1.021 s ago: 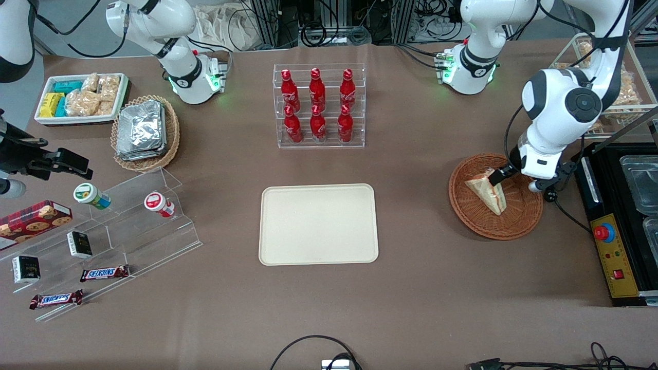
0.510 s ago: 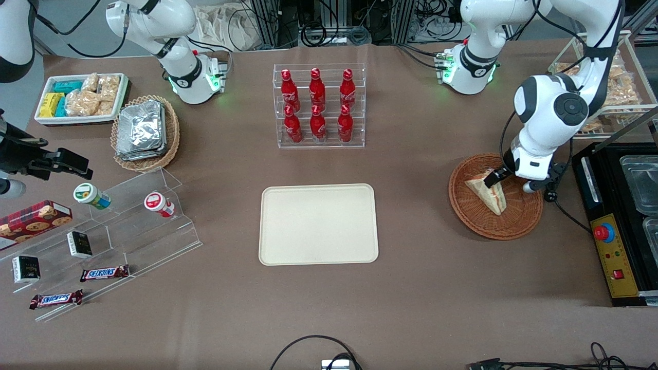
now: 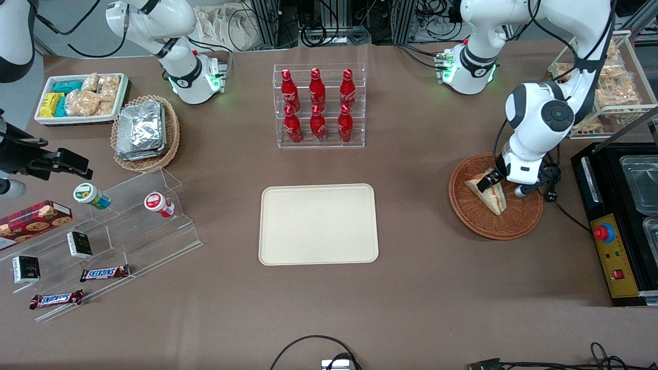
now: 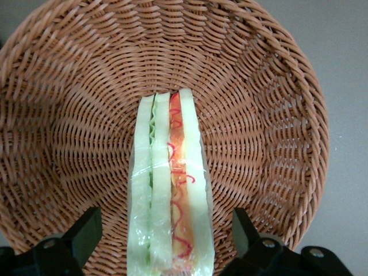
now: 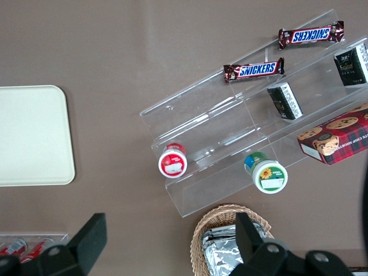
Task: Place sandwich from basket to tray
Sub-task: 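Lower the left gripper and close it on the wrapped sandwich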
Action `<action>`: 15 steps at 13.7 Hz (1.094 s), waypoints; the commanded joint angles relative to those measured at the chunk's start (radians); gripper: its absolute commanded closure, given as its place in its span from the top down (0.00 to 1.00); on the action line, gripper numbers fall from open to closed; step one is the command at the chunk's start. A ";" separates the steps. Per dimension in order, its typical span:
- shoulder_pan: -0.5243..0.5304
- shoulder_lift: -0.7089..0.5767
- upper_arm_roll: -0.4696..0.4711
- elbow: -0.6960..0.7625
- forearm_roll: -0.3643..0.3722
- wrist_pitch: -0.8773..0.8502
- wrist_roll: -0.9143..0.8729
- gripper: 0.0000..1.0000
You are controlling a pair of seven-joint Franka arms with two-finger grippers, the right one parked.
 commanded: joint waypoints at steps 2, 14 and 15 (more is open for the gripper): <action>-0.010 0.021 0.003 -0.038 0.015 0.079 -0.029 1.00; -0.030 0.022 0.003 -0.047 0.019 0.119 0.003 0.43; -0.037 0.007 0.004 -0.044 0.019 0.098 0.023 0.42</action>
